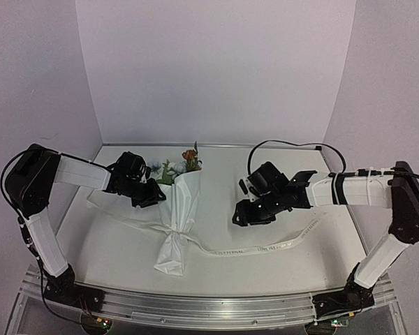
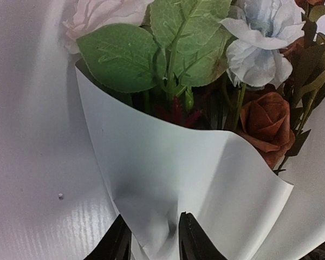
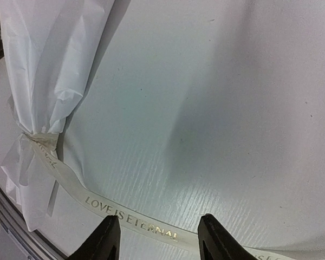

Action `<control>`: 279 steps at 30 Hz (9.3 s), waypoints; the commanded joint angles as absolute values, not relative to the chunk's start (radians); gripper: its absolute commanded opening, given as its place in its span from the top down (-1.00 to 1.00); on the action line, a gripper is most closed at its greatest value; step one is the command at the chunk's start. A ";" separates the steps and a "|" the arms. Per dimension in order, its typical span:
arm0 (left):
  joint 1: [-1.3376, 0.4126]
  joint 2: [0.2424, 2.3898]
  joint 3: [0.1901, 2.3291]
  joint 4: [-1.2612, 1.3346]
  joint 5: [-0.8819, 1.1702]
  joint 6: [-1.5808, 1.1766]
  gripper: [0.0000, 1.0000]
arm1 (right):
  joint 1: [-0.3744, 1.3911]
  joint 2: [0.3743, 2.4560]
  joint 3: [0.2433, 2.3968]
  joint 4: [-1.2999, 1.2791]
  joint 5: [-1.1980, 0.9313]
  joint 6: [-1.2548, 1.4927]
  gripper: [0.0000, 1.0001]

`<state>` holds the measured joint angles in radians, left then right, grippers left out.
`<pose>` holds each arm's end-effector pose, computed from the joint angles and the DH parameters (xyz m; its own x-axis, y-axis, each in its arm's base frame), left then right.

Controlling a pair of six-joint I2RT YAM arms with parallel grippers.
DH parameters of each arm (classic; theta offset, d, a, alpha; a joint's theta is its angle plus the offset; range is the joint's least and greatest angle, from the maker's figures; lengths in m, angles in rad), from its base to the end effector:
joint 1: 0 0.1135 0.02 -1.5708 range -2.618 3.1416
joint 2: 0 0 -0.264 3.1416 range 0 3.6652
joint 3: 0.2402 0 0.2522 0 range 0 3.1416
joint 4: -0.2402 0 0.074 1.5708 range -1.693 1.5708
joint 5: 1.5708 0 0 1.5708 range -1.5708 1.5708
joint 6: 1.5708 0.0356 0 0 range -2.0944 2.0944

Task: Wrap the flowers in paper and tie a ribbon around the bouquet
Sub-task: Move the tied bouquet to the center of the board, then pick up the left side of the half-tied ribbon at the center of the board, then adjust the left side of the half-tied ribbon at the center of the board.

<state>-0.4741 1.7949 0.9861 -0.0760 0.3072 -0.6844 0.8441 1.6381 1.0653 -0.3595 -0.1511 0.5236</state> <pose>0.3150 -0.1737 0.1516 -0.9163 -0.2071 -0.3429 0.0340 0.8126 -0.5818 0.2227 0.2586 0.2069 -0.8613 -0.2248 -0.4557 -0.4247 0.8108 0.4027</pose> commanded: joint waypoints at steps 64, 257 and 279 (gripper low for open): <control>-0.658 1.800 1.038 -0.505 -0.372 -0.861 -0.28 | 0.965 1.340 0.899 -0.464 -0.114 0.349 -0.05; -0.928 1.782 1.130 -0.186 0.416 -0.677 1.00 | 0.923 1.704 1.023 -0.383 0.015 0.404 0.62; -0.928 1.776 1.120 -0.173 0.425 -0.690 1.00 | 1.009 1.584 0.998 -0.269 -0.240 0.574 -0.13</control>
